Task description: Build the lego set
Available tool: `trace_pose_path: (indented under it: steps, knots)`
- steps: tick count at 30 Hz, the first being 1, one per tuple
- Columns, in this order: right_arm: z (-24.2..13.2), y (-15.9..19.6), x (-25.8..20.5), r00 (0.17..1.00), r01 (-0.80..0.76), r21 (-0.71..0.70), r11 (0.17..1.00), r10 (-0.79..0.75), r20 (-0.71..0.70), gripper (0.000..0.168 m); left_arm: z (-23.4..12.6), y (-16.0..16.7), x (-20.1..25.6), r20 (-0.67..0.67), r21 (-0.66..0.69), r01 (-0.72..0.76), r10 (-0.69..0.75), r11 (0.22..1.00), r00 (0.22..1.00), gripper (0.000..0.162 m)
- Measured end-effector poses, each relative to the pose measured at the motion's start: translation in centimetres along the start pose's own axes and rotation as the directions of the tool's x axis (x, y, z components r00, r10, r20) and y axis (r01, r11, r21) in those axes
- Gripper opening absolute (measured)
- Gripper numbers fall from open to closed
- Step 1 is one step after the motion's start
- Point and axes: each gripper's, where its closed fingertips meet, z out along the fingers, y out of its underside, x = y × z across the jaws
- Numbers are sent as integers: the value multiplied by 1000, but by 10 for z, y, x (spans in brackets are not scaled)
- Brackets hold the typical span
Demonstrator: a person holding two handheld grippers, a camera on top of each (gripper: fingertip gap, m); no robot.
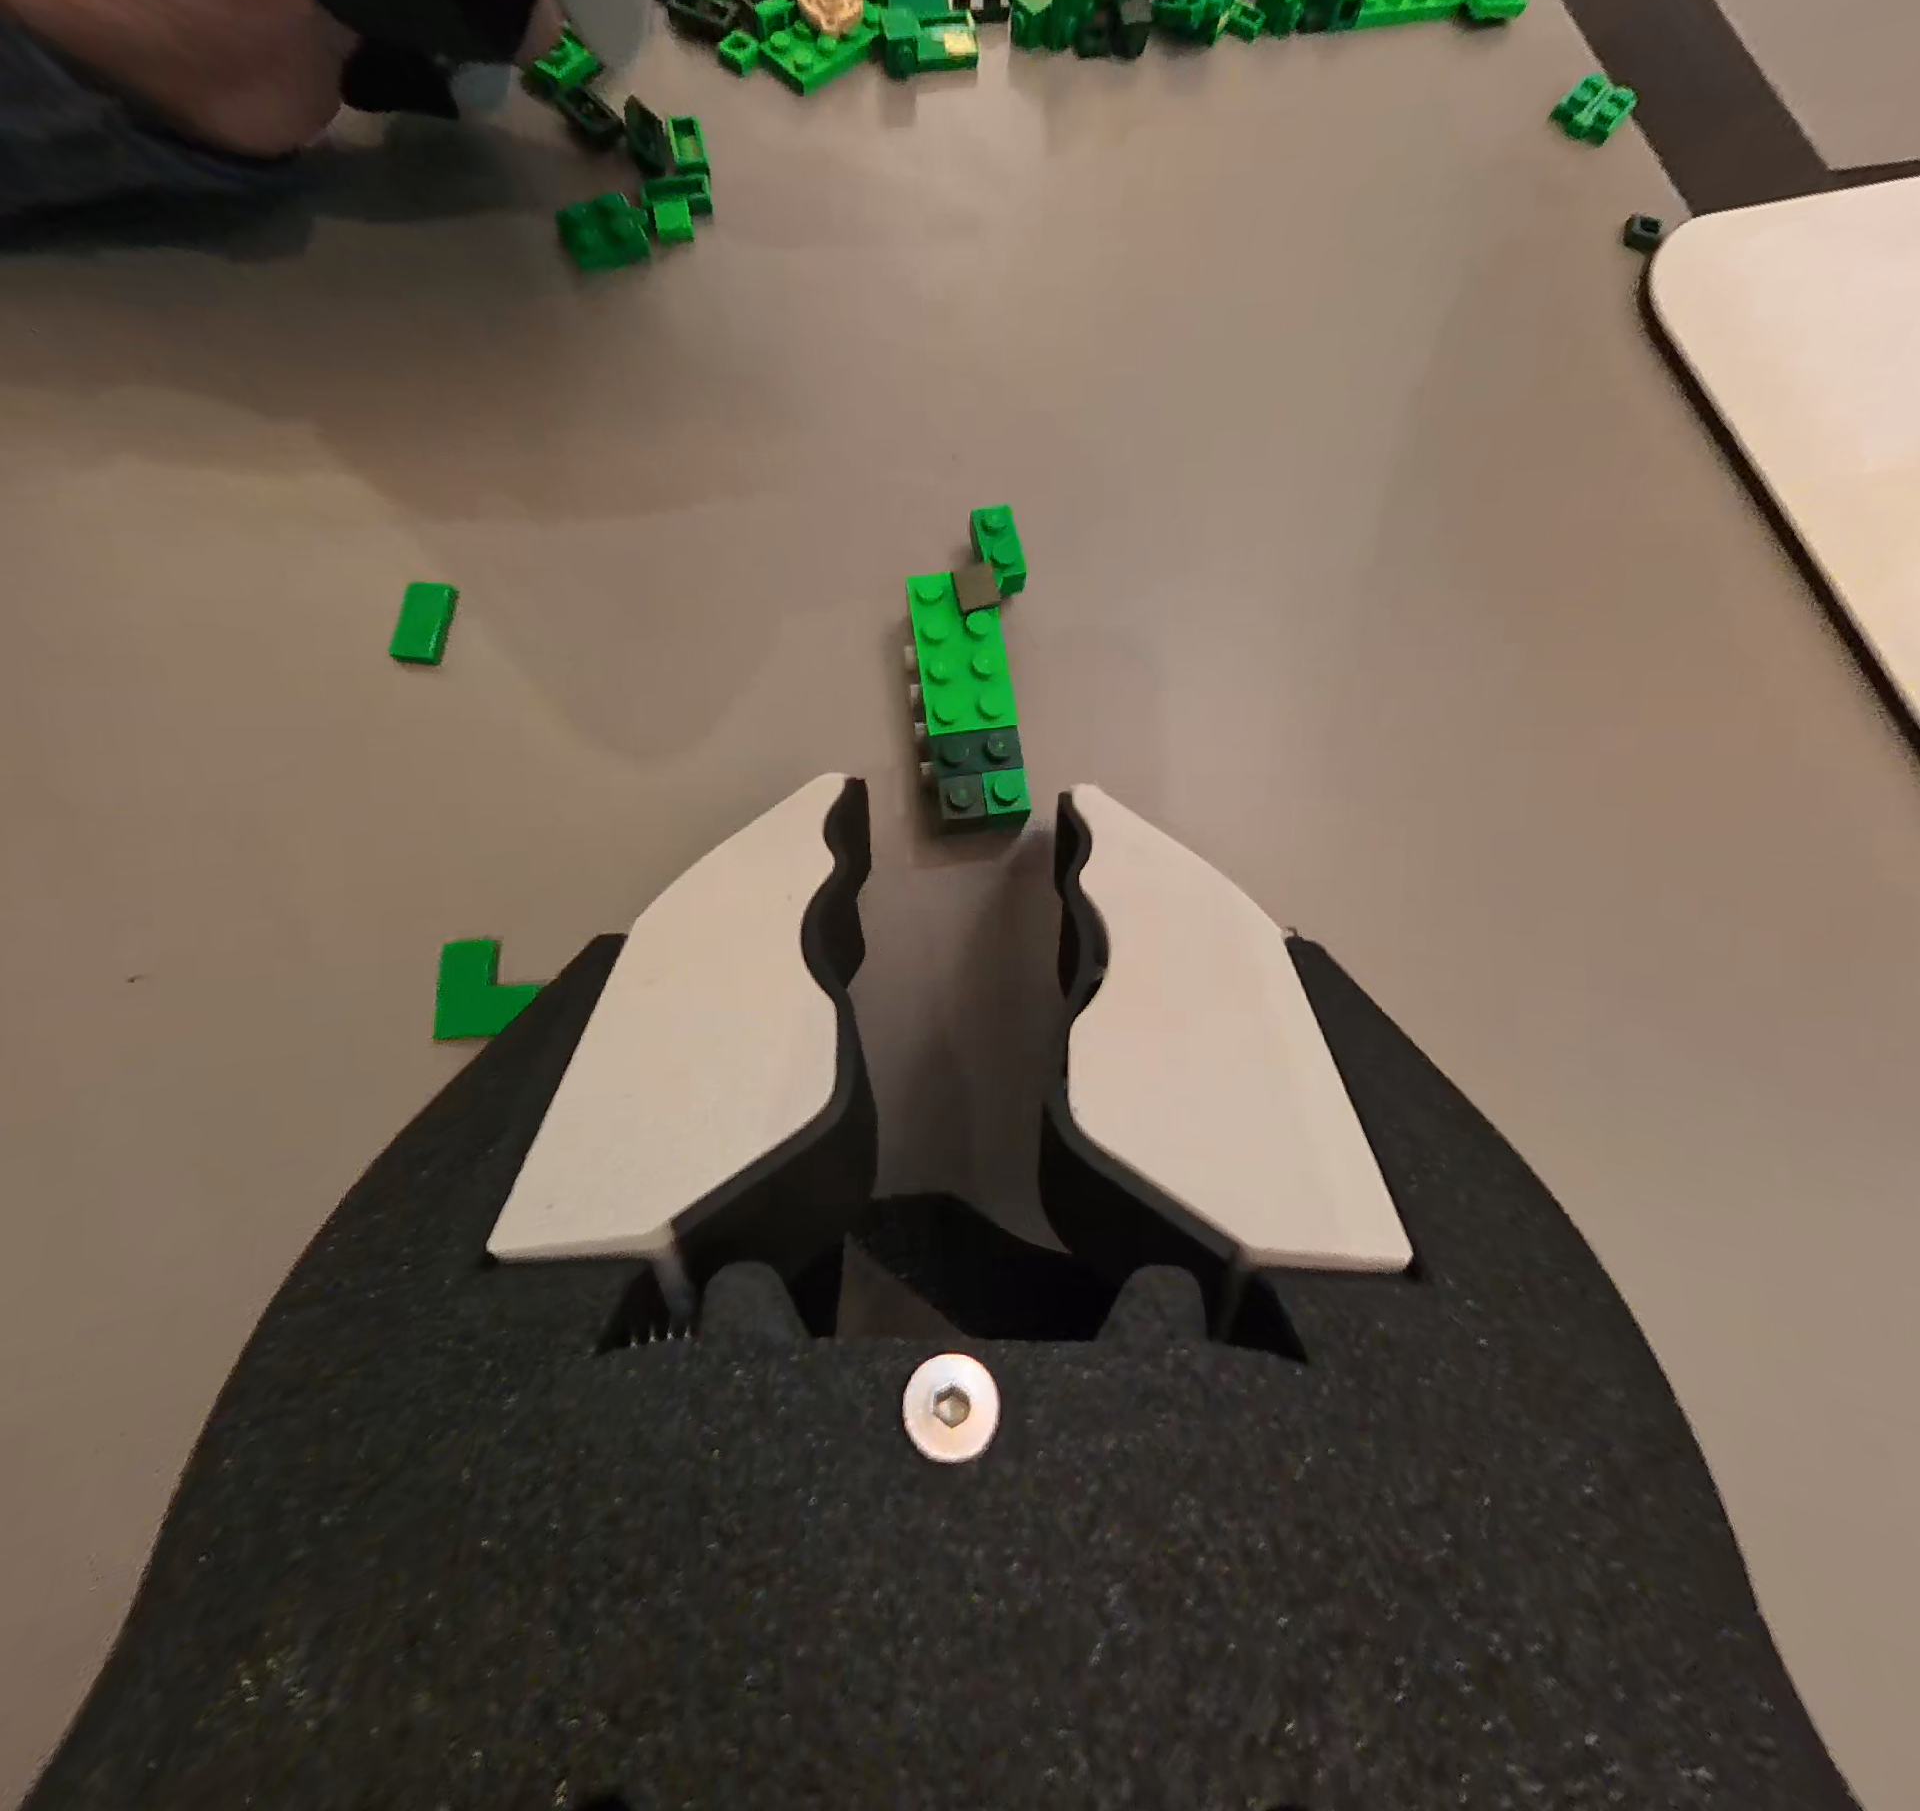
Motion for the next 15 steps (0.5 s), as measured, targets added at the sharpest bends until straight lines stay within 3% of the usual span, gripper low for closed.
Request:
trace_pose_path:
  steps: [15]
  knots:
    - [12, -6, -4, 994, 31, -25, 999, -29, 106, 17, 3, 3, 17, -79, -9, -88, 87, 996, 993, 8]
